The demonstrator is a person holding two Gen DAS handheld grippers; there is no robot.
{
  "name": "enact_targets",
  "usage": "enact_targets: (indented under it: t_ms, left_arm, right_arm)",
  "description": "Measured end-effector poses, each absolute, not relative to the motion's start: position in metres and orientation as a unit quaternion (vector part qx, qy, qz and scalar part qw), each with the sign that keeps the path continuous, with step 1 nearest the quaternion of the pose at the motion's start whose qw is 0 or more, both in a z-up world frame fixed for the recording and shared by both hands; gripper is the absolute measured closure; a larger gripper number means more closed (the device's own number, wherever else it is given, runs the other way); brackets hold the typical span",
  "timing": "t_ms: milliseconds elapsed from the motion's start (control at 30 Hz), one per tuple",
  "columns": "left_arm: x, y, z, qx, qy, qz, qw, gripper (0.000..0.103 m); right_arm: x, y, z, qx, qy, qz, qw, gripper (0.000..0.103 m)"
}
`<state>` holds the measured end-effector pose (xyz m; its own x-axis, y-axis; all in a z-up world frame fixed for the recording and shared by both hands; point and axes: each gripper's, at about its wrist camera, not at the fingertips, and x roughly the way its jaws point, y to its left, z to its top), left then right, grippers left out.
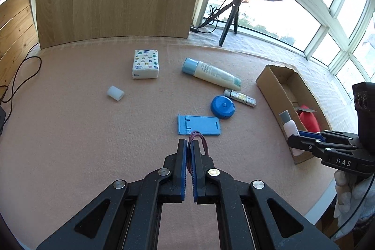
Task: Organize objects
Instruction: 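Carry both to the box, open the right tool on the bottle while the left drops the band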
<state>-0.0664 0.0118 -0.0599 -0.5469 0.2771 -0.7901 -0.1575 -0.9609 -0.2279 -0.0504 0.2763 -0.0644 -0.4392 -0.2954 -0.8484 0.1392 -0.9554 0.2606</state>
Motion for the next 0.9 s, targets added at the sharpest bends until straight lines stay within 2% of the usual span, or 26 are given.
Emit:
enact_targets:
  t_ms: [467, 900]
  left_arm:
    - [-0.084, 0.179, -0.039, -0.443, -0.005, 0.855, 0.27, 0.1]
    - [-0.091, 0.282, -0.043, -0.443, 0.025, 0.833, 0.33, 0.1]
  right_arm:
    - [-0.019, 0.409, -0.056, 0.49, -0.114, -0.864, -0.009, 0.084]
    - [-0.014, 0.459, -0.064, 0.488, -0.121, -0.863, -0.046, 0.084]
